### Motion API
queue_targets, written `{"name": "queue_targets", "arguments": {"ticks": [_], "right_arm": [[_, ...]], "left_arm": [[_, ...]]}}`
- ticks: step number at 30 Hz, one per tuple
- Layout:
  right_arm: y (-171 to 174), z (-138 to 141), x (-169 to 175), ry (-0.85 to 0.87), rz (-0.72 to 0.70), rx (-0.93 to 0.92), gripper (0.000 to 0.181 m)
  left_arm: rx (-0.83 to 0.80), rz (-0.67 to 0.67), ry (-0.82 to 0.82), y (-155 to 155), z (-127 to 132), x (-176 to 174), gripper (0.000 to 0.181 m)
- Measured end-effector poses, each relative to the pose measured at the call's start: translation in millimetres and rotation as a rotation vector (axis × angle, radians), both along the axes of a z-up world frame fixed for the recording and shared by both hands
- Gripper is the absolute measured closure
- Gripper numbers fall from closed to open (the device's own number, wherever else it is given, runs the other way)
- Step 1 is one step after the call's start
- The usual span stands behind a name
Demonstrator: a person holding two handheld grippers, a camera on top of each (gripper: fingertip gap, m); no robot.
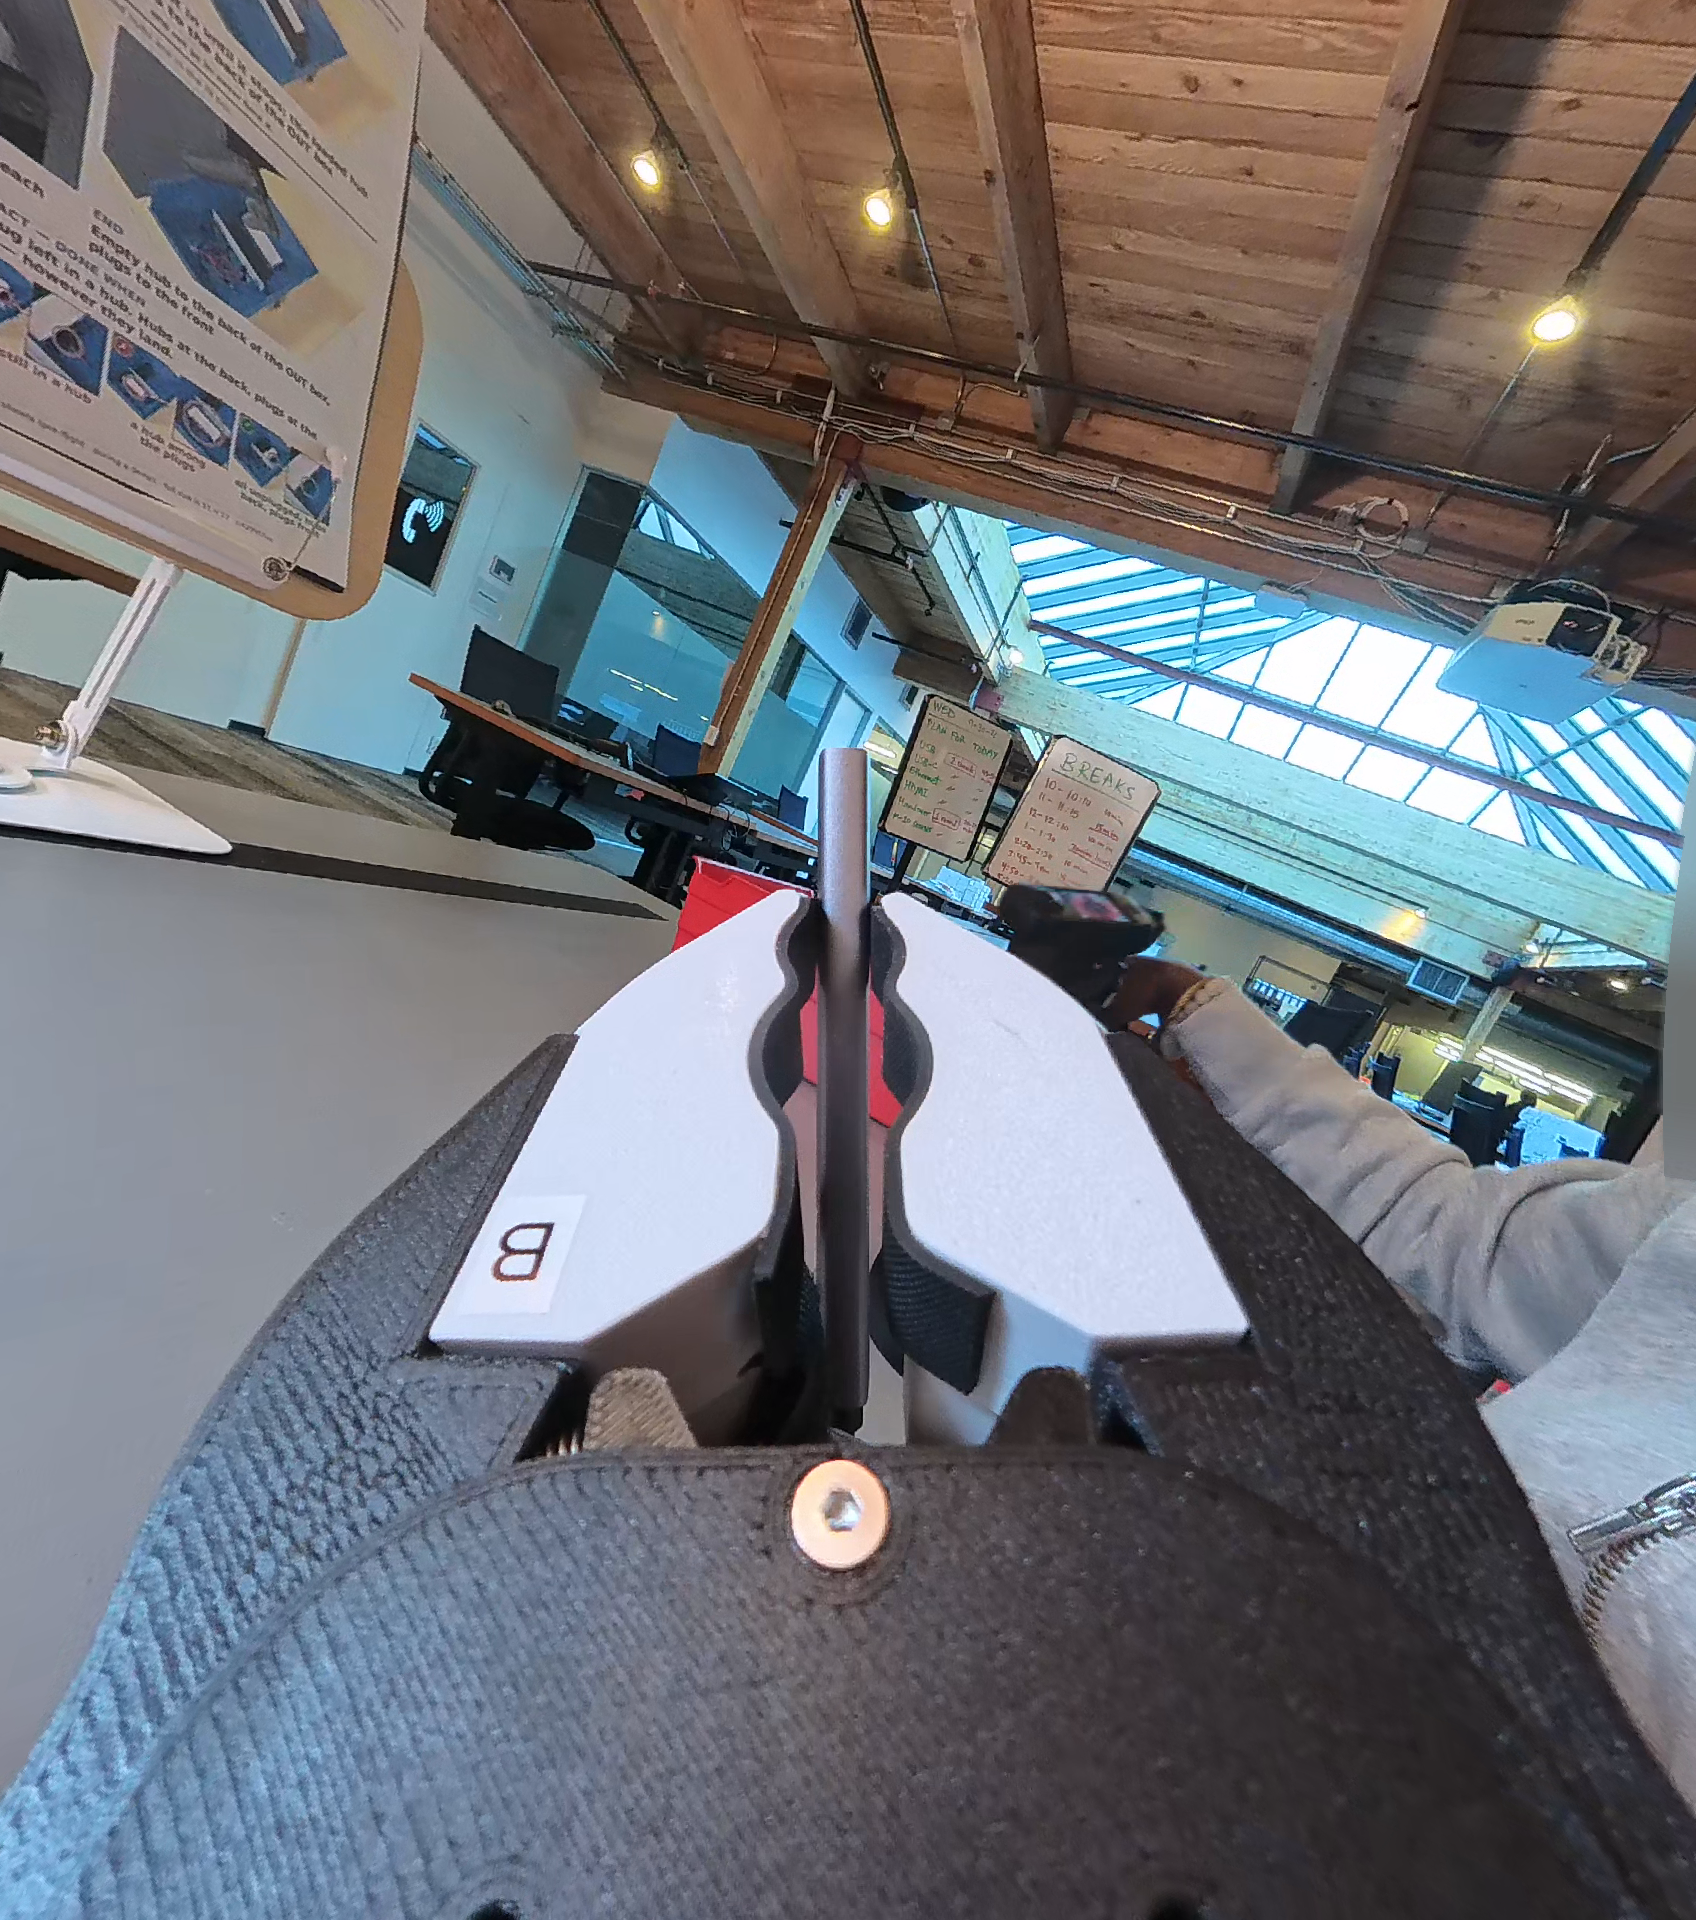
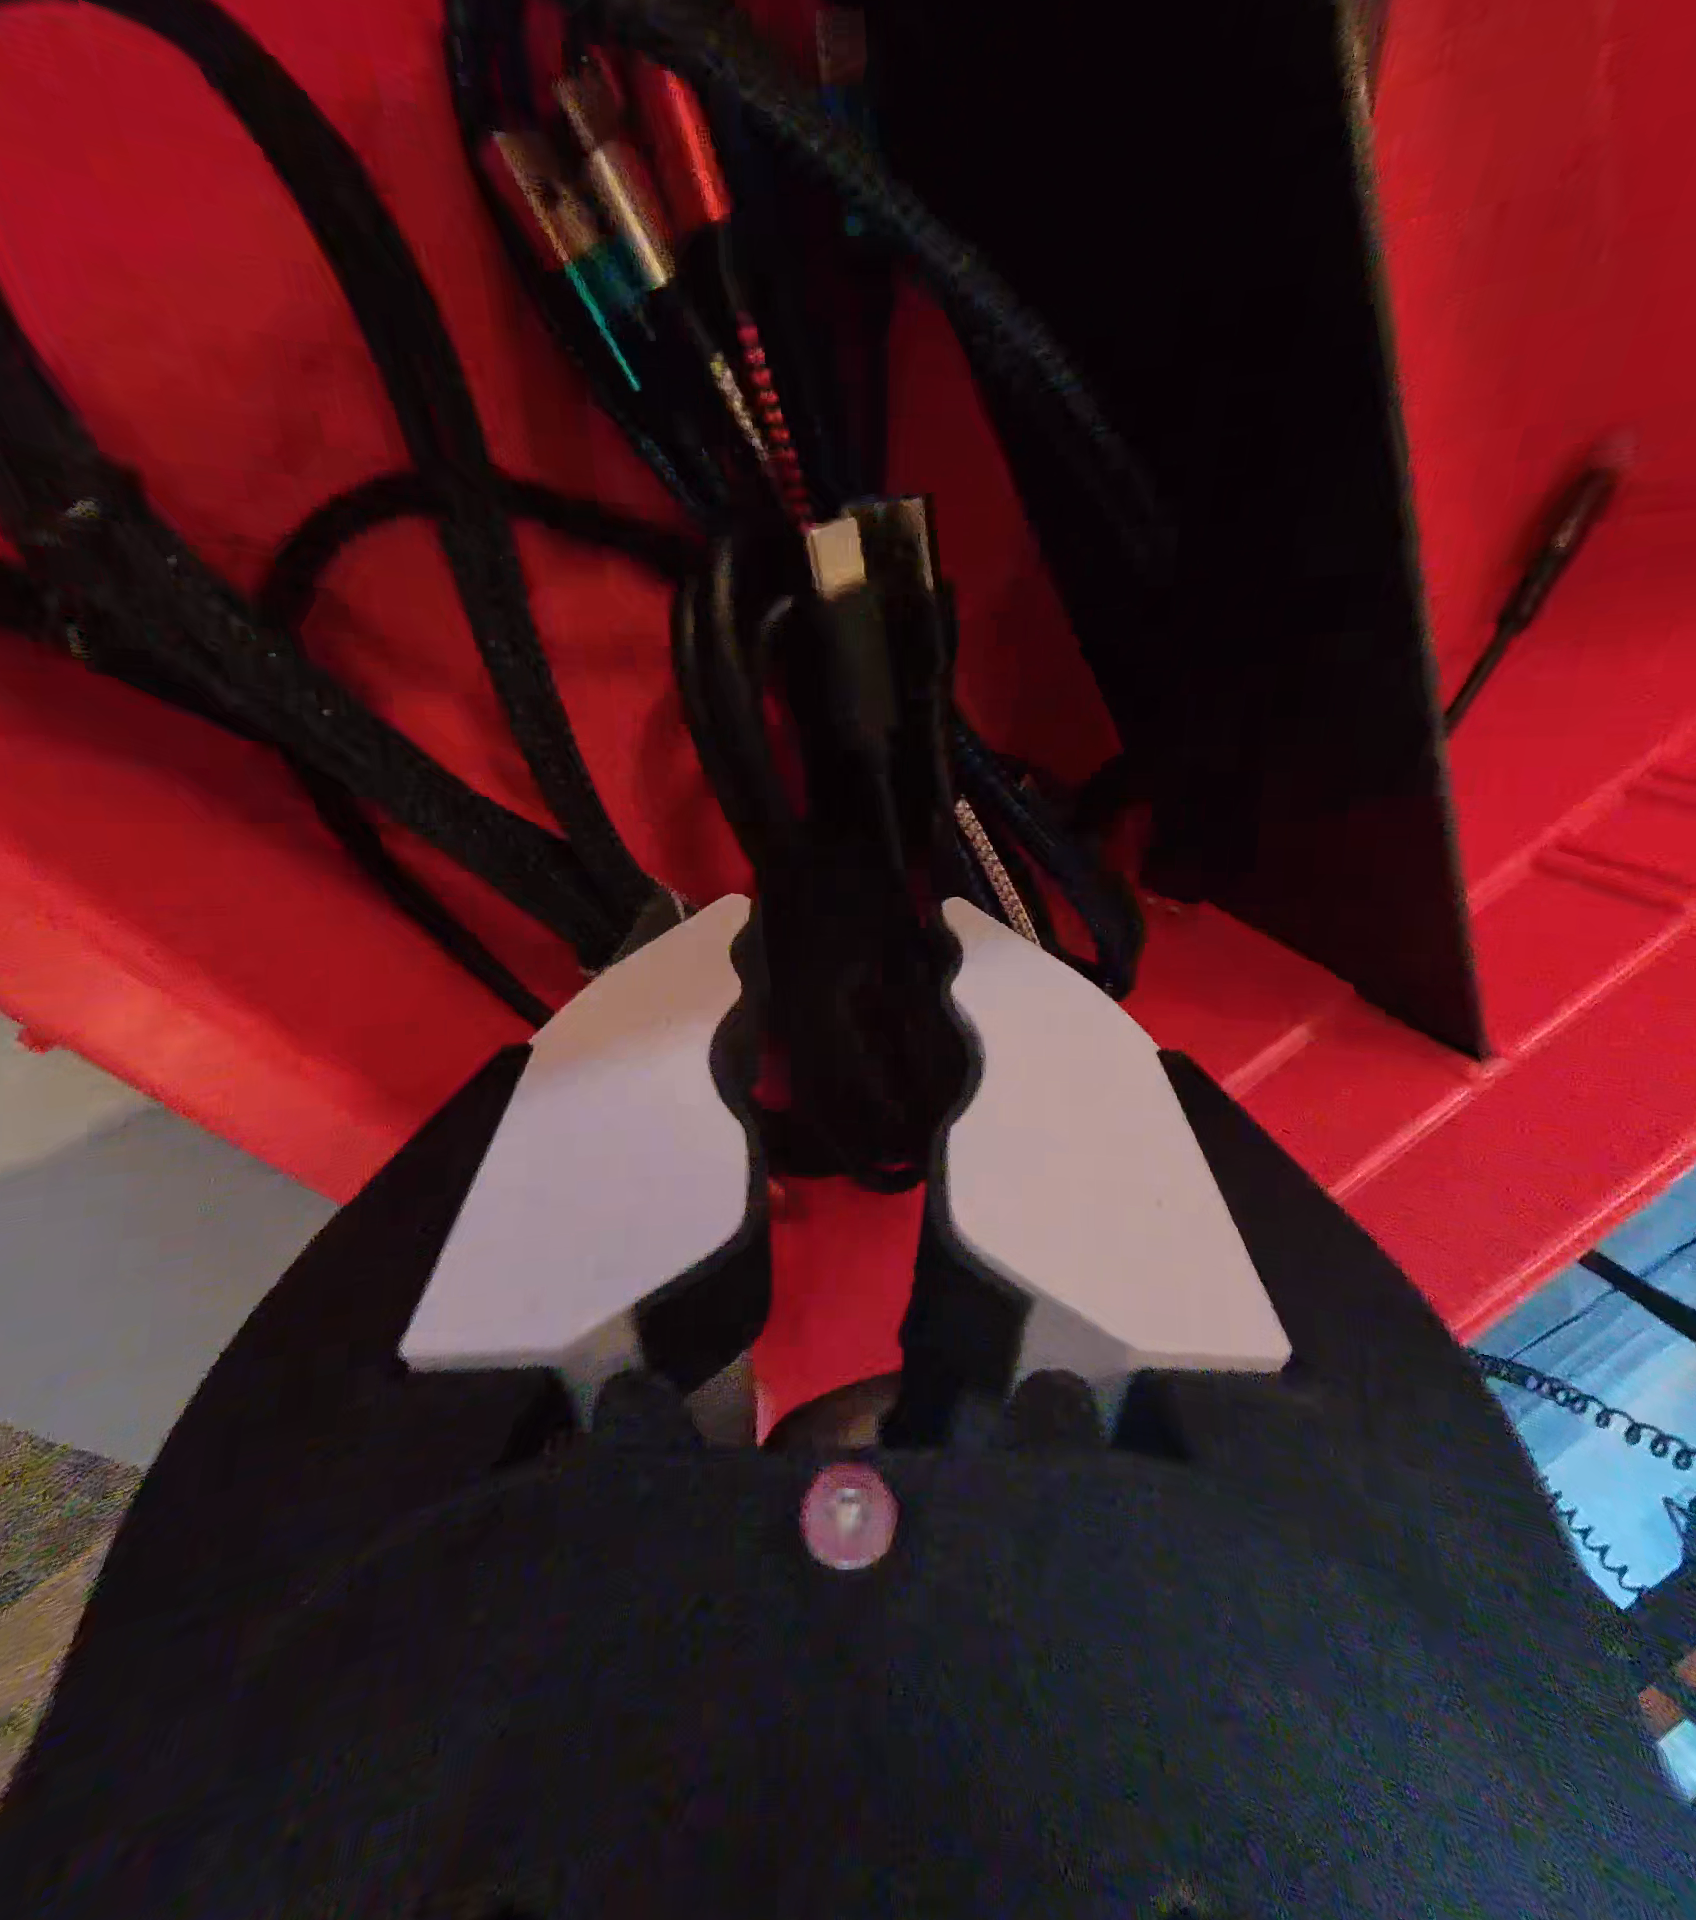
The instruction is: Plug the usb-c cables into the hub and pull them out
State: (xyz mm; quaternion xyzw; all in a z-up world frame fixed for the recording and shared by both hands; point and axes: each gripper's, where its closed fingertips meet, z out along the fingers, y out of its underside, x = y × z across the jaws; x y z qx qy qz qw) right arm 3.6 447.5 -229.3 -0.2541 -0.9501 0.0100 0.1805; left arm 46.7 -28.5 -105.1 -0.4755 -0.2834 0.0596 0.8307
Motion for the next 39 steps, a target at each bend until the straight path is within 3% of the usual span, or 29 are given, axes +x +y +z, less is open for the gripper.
{"name": "queue_targets", "arguments": {"ticks": [2, 6, 10, 13, 15, 18, 21, 23, 25, 27, 30, 32, 34, 36, 39], "right_arm": [[2, 4, -2, 0.010, -0.061, -0.002, 0.143], [1, 39, -7, 0.168, -0.159, -0.090, 0.107], [-20, 67, -8, 0.329, -0.147, -0.321, 0.105], [-12, 54, -6, 0.294, -0.184, -0.290, 0.104], [-18, 65, -9, 0.388, -0.215, -0.335, 0.119], [-75, 109, -6, 0.604, -0.195, -0.671, 0.128], [-170, 165, 13, 0.726, 0.061, -1.064, 0.133], [-246, 190, 32, 0.602, 0.198, -1.381, 0.133], [-323, 185, 65, 0.287, 0.363, -1.630, 0.131], [-386, 152, 81, 0.004, 0.413, -1.680, 0.126], [-454, 104, 81, -0.236, 0.370, -1.623, 0.123], [-477, 99, 98, -0.387, 0.427, -1.580, 0.122], [-491, 96, 96, -0.315, 0.433, -1.572, 0.135], [-497, 84, 79, -0.227, 0.343, -1.554, 0.144], [-497, 84, 86, -0.326, 0.335, -1.595, 0.144]], "left_arm": [[-0.001, 0.000, 0.001, 0, 0, 0, 0.172], [-0.001, -0.001, 0.002, 0, 0, 0, 0.172], [0.000, -0.001, 0.004, 0, 0, 0, 0.172], [-0.001, -0.001, 0.007, 0, 1, 1, 0.172], [-0.002, 0.002, 0.008, 0, 1, 1, 0.172], [-0.001, -0.003, 0.004, 1, 0, 0, 0.172], [0.004, -0.002, 0.007, 0, 1, 1, 0.172], [0.011, -0.004, 0.010, -1, 1, 1, 0.172], [0.016, -0.004, 0.014, -1, 2, 2, 0.172], [0.022, -0.010, 0.019, -2, 3, 3, 0.172], [0.041, -0.018, 0.030, -3, 5, 5, 0.172], [0.049, -0.025, 0.038, -4, 7, 7, 0.172], [0.062, -0.016, 0.042, -5, 8, 8, 0.171], [0.106, -0.022, 0.032, -11, 10, 7, 0.172], [0.073, -0.079, 0.040, -1, 9, 13, 0.171]]}}
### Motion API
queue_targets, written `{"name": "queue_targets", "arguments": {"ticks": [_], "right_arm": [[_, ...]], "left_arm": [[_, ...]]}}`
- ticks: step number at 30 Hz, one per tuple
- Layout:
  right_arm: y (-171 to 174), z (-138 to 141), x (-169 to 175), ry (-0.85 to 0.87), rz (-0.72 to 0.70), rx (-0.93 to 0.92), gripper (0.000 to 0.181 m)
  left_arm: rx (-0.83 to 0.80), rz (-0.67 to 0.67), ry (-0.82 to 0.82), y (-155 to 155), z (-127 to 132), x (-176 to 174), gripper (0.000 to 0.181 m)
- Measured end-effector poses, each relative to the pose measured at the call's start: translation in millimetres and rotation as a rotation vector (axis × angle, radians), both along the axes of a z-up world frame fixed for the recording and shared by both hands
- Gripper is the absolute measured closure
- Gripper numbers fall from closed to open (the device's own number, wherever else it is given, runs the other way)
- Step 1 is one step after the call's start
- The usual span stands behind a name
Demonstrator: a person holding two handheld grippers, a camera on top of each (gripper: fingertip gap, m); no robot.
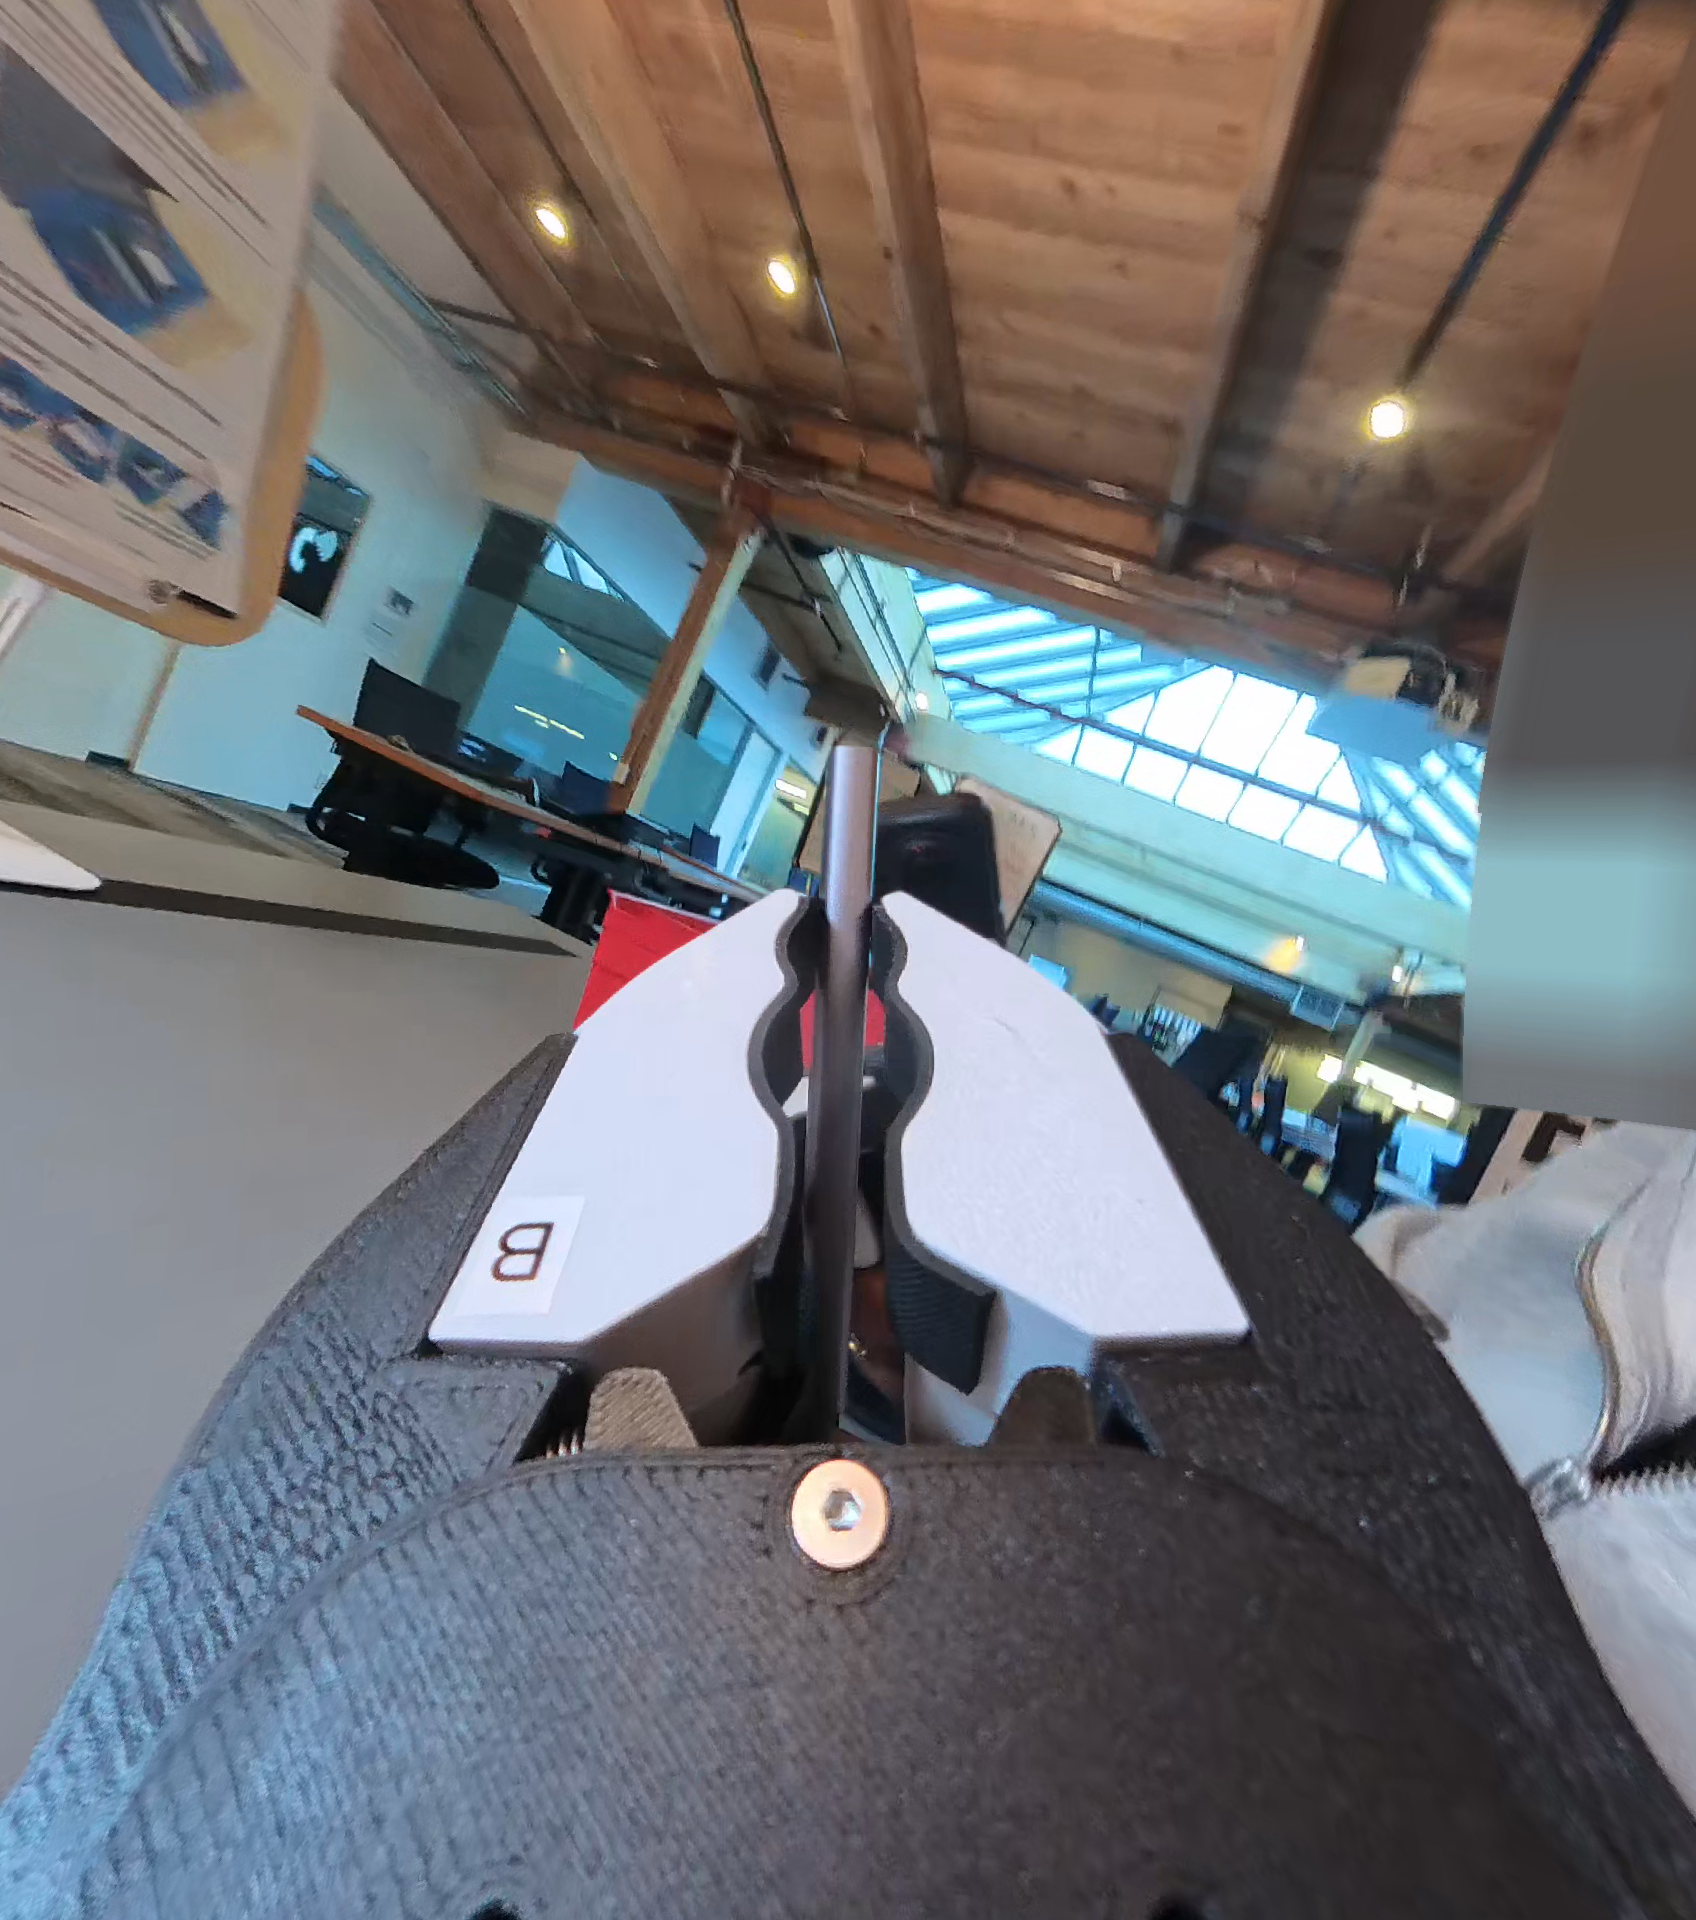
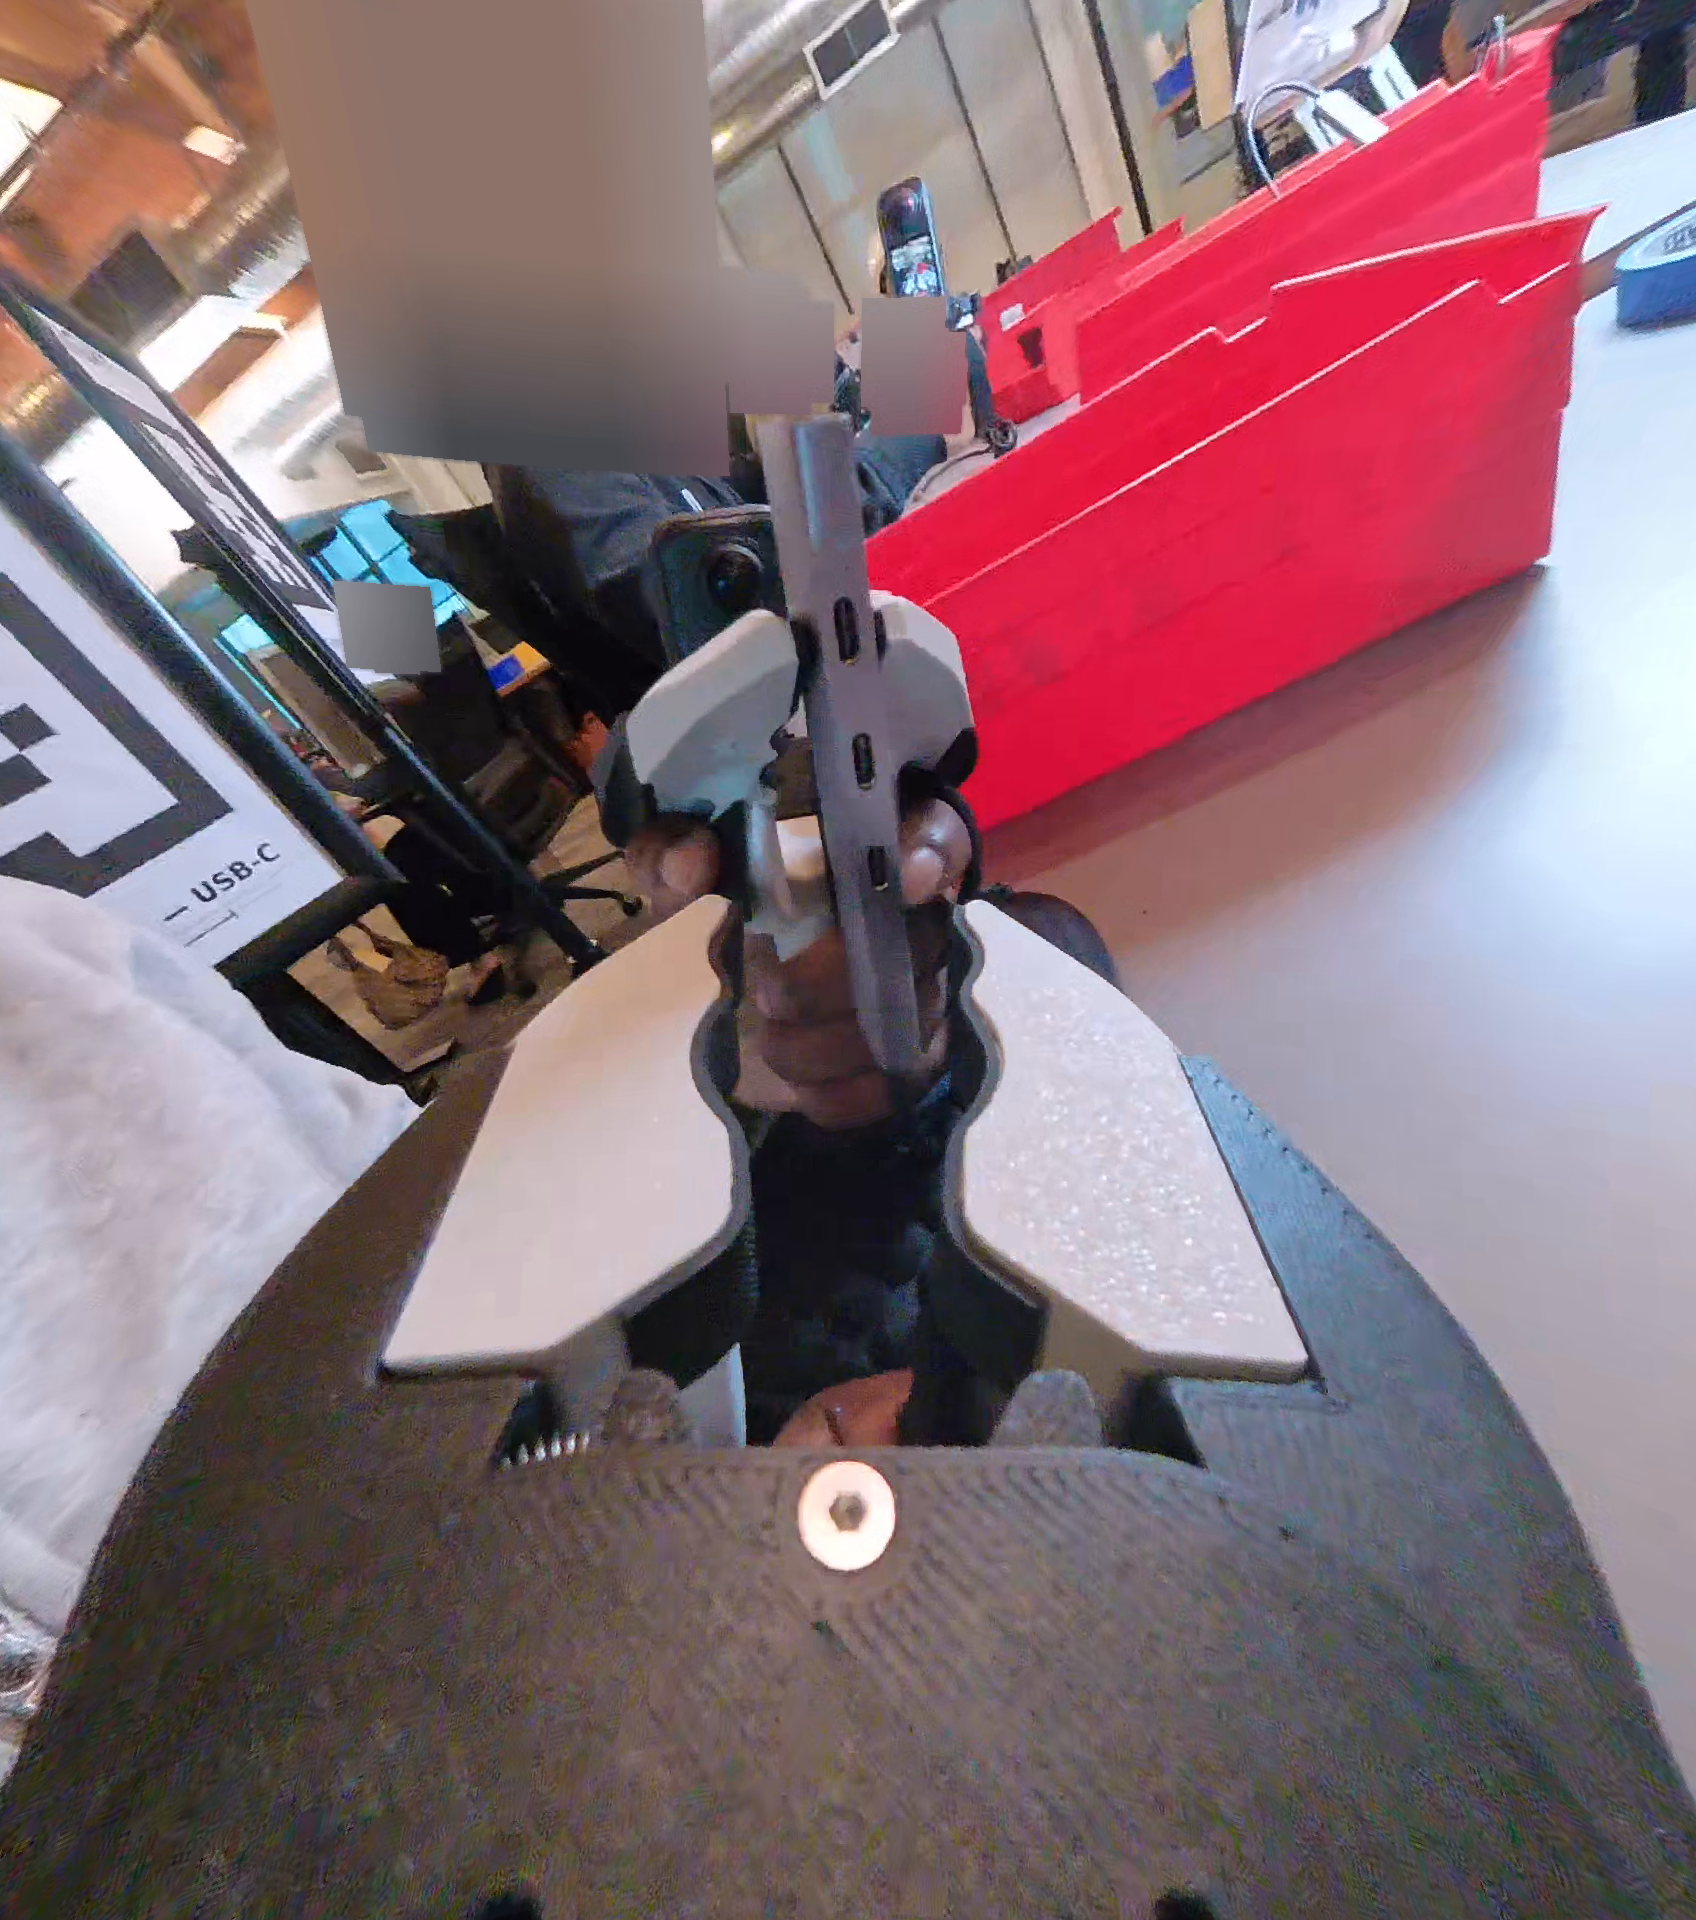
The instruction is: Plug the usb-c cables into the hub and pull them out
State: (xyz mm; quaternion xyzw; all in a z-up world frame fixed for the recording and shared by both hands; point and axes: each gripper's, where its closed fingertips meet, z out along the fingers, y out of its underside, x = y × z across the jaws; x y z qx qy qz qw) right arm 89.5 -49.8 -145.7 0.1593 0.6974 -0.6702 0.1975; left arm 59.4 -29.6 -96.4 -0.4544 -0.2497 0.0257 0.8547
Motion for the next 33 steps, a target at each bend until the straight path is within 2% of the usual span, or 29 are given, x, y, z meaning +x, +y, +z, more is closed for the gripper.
{"name": "queue_targets", "arguments": {"ticks": [1, 2, 5, 7, 10, 12, 15, 18, 21, 24, 27, 30, 33], "right_arm": [[1, 0, -1, 0.005, -0.008, -0.008, 0.149], [2, -1, -1, 0.029, -0.014, -0.004, 0.165], [6, 0, 2, 0.158, -0.034, 0.003, 0.172], [16, 16, -3, 0.230, -0.103, -0.072, 0.173], [53, 53, -26, 0.199, -0.266, -0.278, 0.173], [90, 74, -48, 0.221, -0.440, -0.390, 0.173], [143, 101, -62, 0.323, -0.641, -0.525, 0.173], [184, 127, -66, 0.405, -0.752, -0.564, 0.173], [231, 173, -66, 0.512, -0.842, -0.576, 0.173], [274, 220, -70, 0.669, -0.924, -0.468, 0.173], [306, 241, -92, 0.700, -0.953, -0.292, 0.173], [334, 238, -122, 0.718, -0.960, -0.080, 0.173], [358, 209, -151, 0.702, -0.895, 0.153, 0.173]], "left_arm": [[-0.016, -0.003, 0.017, 3, 0, 2, 0.171], [-0.029, -0.007, 0.031, 5, 0, 4, 0.172], [-0.050, -0.015, 0.059, 9, 1, 9, 0.171], [0.019, -0.001, 0.114, 2, 15, 16, 0.160], [0.197, 0.123, 0.279, -29, 51, 34, 0.154], [0.167, 0.224, 0.377, -38, 57, 41, 0.153], [0.024, 0.295, 0.419, -24, 42, 36, 0.154], [-0.102, 0.287, 0.374, -2, 23, 23, 0.154], [-0.190, 0.337, 0.364, 2, 14, 15, 0.154], [-0.185, 0.324, 0.315, 1, 11, 9, 0.154], [-0.133, 0.320, 0.272, -6, 12, 6, 0.155], [-0.088, 0.333, 0.250, -14, 15, 3, 0.155], [-0.088, 0.339, 0.241, -15, 14, 2, 0.155]]}}
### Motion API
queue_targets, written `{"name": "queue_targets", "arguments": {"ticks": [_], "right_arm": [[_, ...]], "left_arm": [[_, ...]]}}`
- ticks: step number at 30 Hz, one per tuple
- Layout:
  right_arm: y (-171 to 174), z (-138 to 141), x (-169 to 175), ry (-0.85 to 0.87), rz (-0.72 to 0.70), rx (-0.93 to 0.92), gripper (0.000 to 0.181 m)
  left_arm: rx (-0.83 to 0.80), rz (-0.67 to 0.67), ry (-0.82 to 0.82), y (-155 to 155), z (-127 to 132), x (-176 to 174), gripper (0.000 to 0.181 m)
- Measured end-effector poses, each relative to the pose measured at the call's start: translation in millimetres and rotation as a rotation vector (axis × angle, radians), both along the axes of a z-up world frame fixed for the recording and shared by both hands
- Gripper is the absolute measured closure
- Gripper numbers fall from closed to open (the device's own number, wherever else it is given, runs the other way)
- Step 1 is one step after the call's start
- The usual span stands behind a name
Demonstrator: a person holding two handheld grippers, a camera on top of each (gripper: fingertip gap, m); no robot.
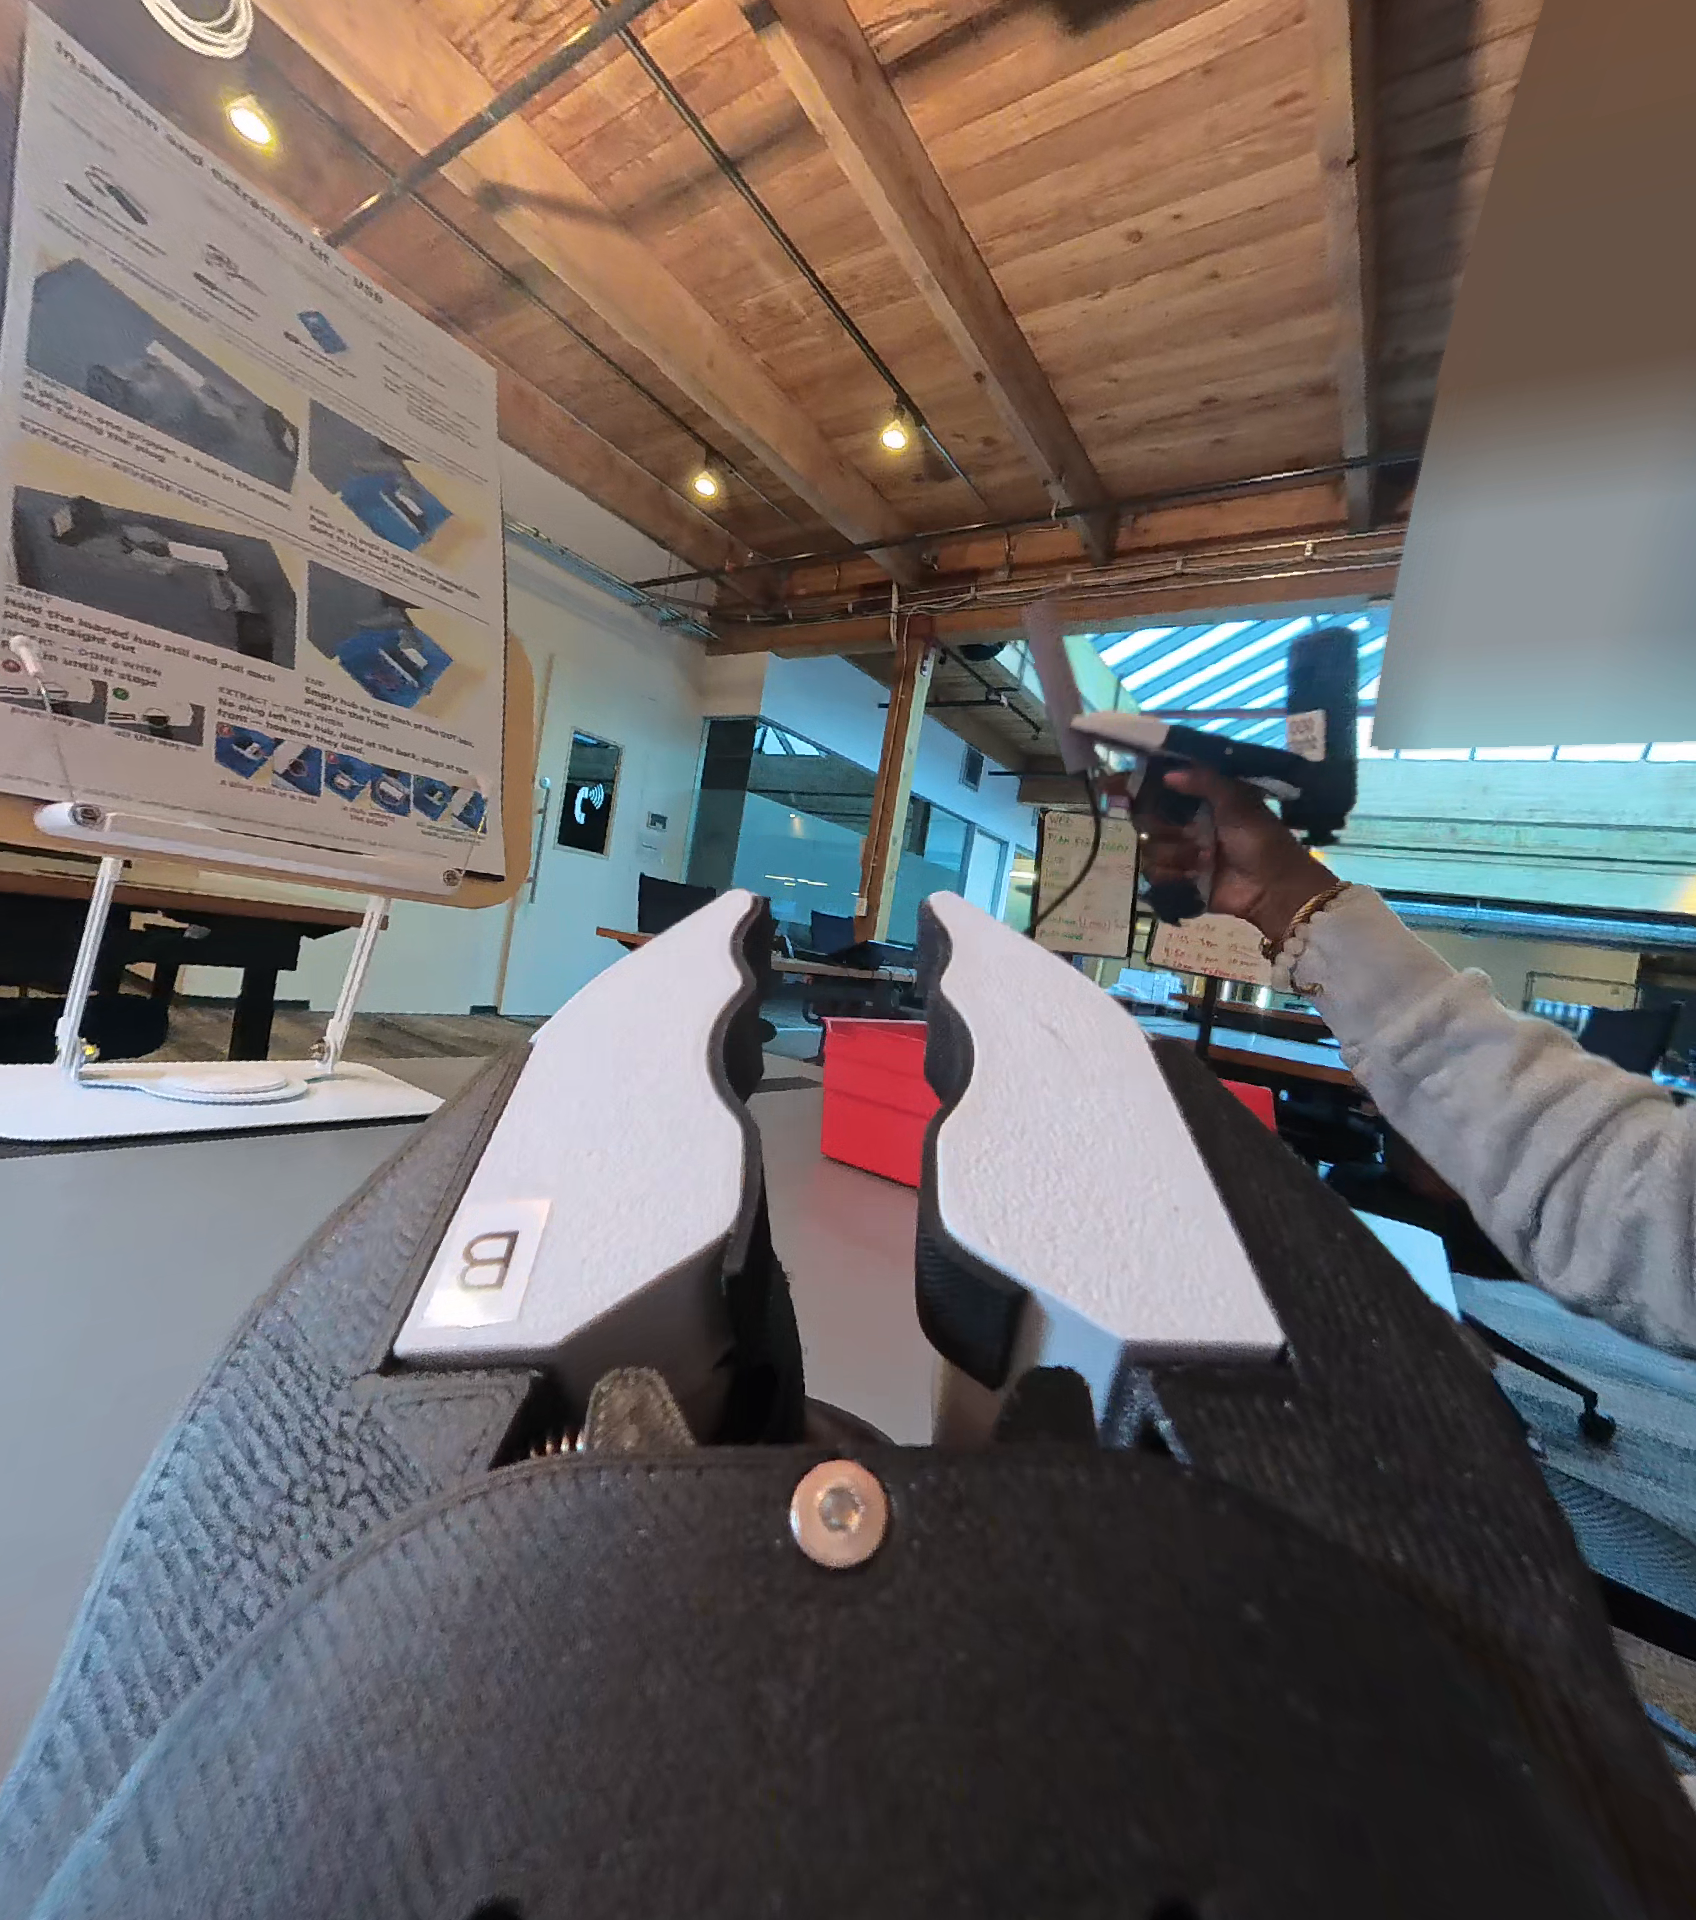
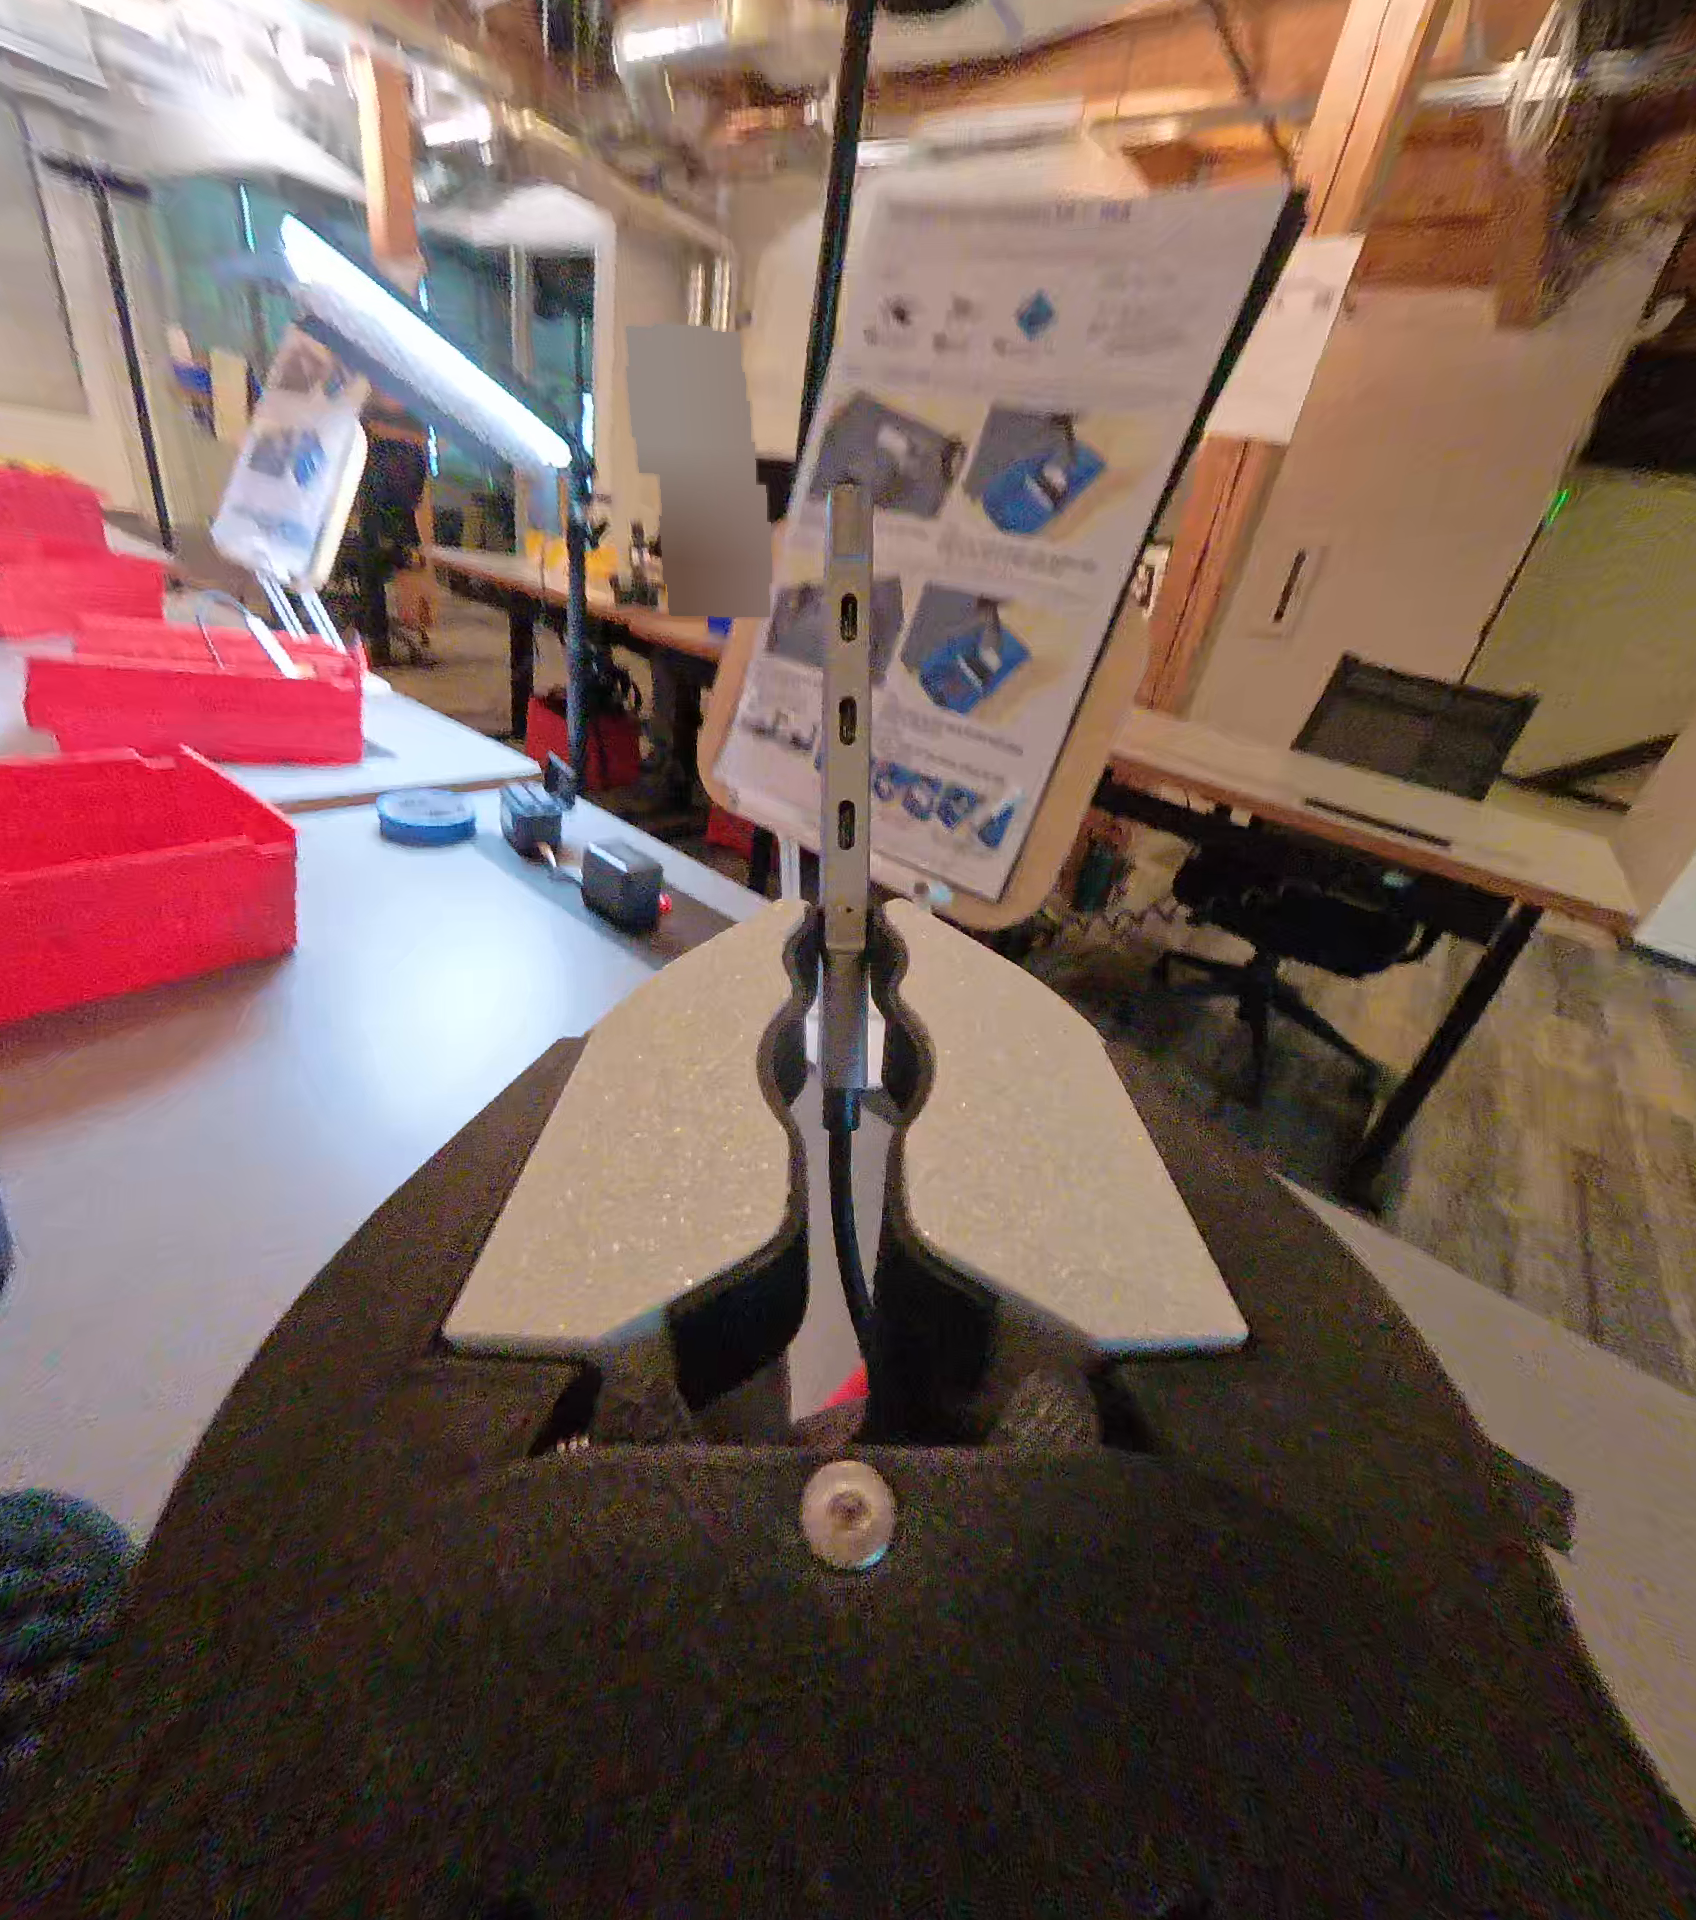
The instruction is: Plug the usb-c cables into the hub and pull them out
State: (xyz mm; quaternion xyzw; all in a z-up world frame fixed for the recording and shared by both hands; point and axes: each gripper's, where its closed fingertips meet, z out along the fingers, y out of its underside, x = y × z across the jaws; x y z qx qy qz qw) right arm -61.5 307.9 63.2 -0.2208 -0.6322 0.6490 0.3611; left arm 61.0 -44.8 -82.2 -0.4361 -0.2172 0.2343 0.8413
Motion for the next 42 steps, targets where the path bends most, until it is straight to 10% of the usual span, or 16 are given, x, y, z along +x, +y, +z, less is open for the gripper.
{"name": "queue_targets", "arguments": {"ticks": [13, 22, 29, 42], "right_arm": [[115, -234, -57, -0.602, -0.270, 0.985, 0.172], [90, -205, -83, -0.551, -0.329, 0.708, 0.114], [95, -180, -63, -0.535, -0.385, 0.619, 0.172], [123, -254, -19, -1.286, -0.359, 0.589, 0.175]], "left_arm": [[-0.060, 0.026, -0.006, 6, -5, -4, 0.155], [-0.056, 0.015, -0.015, 6, -6, -5, 0.155], [-0.057, 0.017, -0.013, 6, -5, -5, 0.155], [-0.054, 0.018, -0.029, 6, -7, -7, 0.155]]}}
